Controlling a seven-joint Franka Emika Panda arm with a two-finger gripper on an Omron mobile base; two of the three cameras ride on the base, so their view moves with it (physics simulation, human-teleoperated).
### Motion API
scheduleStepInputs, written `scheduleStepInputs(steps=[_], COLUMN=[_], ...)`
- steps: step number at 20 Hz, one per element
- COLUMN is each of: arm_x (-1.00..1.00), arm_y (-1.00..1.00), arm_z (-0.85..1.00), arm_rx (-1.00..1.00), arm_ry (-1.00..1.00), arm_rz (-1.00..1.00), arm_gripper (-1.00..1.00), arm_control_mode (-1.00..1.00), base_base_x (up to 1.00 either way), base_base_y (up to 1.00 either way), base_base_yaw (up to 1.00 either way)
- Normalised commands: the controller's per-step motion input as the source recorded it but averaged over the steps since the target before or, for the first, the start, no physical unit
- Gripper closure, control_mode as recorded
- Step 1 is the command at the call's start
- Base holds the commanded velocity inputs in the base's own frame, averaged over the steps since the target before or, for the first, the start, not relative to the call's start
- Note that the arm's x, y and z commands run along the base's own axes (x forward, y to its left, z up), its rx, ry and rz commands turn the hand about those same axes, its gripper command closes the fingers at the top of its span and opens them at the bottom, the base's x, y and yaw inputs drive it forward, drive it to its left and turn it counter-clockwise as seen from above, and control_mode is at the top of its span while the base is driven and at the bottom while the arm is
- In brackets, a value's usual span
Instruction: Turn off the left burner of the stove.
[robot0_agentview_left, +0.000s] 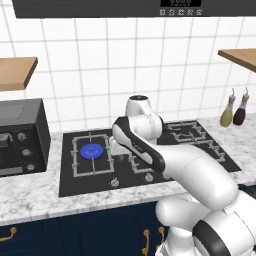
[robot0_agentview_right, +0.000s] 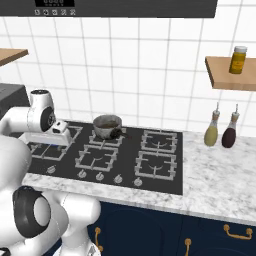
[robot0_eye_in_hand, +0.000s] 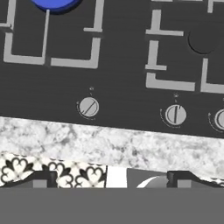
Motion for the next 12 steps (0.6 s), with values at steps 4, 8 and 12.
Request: scheduleStepInputs(steps=[4, 8, 12], arm_x=[0.06, 0.05, 0.06], arm_y=[0.24, 0.16, 0.0], arm_z=[-0.3, -0.3, -0.28], arm_rx=[0.0, 0.0, 0.0], arm_ry=[0.0, 0.0, 0.0], arm_rz=[-0.05, -0.06, -0.05], arm_gripper=[-1.0, -1.0, -1.0], arm_control_mode=[-1.0, -1.0, -1.0], base_base_x=[0.0, 0.0, 0.0], base_base_y=[0.0, 0.0, 0.0], base_base_yaw=[0.0, 0.0, 0.0])
